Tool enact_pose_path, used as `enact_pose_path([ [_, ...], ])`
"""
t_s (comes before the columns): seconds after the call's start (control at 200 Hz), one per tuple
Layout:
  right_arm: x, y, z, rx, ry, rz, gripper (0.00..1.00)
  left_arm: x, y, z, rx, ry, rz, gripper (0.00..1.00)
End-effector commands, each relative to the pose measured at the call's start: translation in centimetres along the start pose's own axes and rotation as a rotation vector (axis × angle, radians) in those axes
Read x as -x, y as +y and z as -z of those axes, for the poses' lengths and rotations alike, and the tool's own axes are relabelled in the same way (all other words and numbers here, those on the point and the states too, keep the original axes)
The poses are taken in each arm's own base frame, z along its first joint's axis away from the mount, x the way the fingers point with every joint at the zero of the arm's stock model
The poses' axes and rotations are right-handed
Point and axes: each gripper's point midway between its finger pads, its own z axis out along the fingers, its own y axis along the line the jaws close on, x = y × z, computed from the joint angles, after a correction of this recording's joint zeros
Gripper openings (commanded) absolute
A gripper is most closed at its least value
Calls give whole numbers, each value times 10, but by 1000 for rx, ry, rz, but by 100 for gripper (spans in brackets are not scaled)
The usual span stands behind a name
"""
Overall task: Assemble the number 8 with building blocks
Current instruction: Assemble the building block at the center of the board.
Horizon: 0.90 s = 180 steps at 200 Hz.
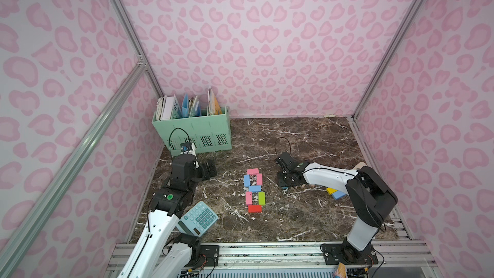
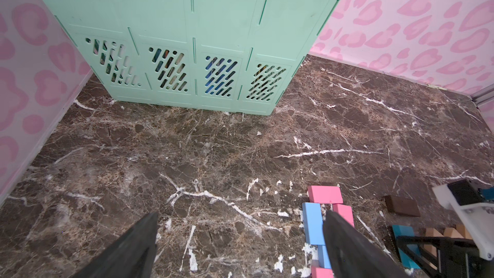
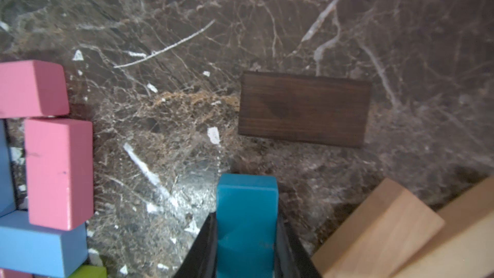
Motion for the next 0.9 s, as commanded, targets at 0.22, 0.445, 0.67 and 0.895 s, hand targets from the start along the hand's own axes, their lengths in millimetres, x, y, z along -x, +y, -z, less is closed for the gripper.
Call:
enact_pose_path([
  [0.22, -2, -6, -7, -59, 20, -26, 17, 5, -5, 2, -26, -18, -3, 99],
  [0.445, 2, -4, -13, -74, 20, -23, 16, 5, -6, 2, -32, -16, -4, 98],
  [0.67, 6, -2, -14, -79, 19, -22, 16, 5, -6, 2, -35, -15, -5, 98],
  [0.895, 6, -3, -14, -85, 22, -27, 22, 4, -7, 2, -37, -13, -7, 98],
])
